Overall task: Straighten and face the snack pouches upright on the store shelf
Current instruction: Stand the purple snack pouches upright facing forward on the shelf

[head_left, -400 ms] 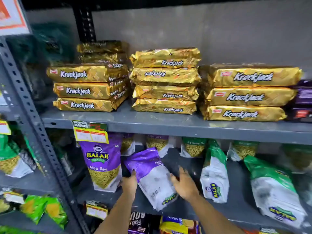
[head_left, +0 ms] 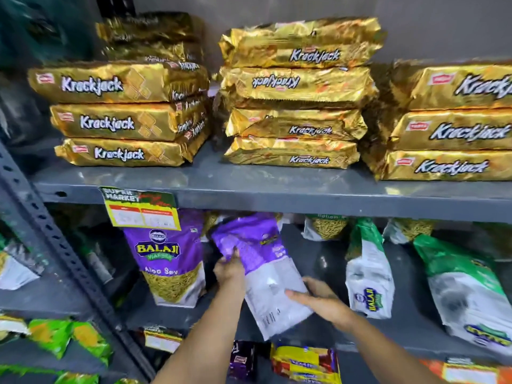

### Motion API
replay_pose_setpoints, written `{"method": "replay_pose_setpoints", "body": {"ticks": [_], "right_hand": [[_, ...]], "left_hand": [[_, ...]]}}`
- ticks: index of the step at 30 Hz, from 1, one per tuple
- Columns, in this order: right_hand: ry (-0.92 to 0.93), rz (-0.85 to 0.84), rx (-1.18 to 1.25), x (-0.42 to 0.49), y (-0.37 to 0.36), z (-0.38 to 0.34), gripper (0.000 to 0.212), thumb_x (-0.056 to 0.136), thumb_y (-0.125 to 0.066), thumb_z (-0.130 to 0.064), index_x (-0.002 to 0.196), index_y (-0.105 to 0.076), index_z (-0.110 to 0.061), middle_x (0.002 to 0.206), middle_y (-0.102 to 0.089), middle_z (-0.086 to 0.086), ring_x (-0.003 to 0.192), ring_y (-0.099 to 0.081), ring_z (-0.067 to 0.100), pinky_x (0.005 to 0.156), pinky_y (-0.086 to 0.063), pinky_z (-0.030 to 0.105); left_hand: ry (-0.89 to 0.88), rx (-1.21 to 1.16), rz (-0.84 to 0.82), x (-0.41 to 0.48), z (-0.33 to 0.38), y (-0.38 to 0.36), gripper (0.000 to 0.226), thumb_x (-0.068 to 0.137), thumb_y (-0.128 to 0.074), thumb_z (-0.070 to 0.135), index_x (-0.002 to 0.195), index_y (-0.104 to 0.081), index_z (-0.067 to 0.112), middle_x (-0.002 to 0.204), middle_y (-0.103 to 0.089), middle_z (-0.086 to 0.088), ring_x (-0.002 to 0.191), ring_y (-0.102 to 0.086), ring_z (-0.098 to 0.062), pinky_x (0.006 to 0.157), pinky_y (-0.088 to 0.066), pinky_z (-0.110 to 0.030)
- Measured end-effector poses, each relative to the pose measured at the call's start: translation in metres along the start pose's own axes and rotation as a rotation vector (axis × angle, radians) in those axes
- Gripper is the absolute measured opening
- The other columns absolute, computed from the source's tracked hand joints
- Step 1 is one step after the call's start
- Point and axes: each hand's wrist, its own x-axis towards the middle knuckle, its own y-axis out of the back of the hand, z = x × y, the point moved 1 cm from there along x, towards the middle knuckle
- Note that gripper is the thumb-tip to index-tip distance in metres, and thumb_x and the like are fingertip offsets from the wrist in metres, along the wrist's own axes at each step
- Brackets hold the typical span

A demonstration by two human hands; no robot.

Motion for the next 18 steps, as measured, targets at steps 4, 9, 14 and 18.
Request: {"method": "replay_pose_setpoints", "body": {"ticks": [4, 9, 14, 18], "right_hand": [[0.081, 0.092, 0.086, 0.008, -0.002, 0.009, 0.083, 0.042, -0.094, -0.044, 0.110, -0.055, -0.016, 0.110, -0.072, 0.008, 0.102, -0.069, 0.021, 0.088, -0.055, 0.039], [0.189, 0.194, 0.074, 0.045, -0.006, 0.001, 0.075, 0.044, -0.091, -0.025, 0.109, -0.052, -0.027, 0.110, -0.070, 0.003, 0.103, -0.067, 0.019, 0.091, -0.055, 0.043], [0.171, 0.145, 0.023, 0.067, -0.013, 0.011, 0.070, 0.048, -0.089, -0.029, 0.107, -0.052, -0.030, 0.112, -0.071, 0.000, 0.105, -0.067, 0.017, 0.094, -0.053, 0.048], [0.137, 0.147, 0.010, 0.064, -0.014, 0.013, 0.071, 0.062, -0.087, -0.028, 0.117, -0.042, -0.024, 0.115, -0.066, -0.009, 0.105, -0.064, 0.005, 0.093, -0.053, 0.031]], "left_hand": [[-0.053, 0.012, -0.224, -0.011, 0.009, -0.025, 0.021, 0.092, -0.057, 0.018, 0.072, -0.053, 0.020, 0.068, -0.059, 0.008, 0.064, -0.055, -0.004, 0.057, -0.050, -0.012], [-0.465, 0.230, -0.241, -0.007, 0.022, -0.050, 0.034, 0.084, -0.055, -0.017, 0.065, -0.047, 0.010, 0.059, -0.050, 0.011, 0.047, -0.048, 0.010, 0.065, -0.046, -0.009], [-0.567, 0.437, -0.297, -0.010, 0.026, -0.042, 0.012, 0.087, -0.064, 0.006, 0.093, -0.067, -0.004, 0.088, -0.065, -0.002, 0.077, -0.057, 0.004, 0.084, -0.042, -0.022], [-0.561, 0.488, -0.354, -0.016, 0.018, -0.028, 0.011, 0.090, -0.063, 0.016, 0.078, -0.063, 0.019, 0.078, -0.065, 0.007, 0.073, -0.054, 0.004, 0.076, -0.044, -0.016]]}}
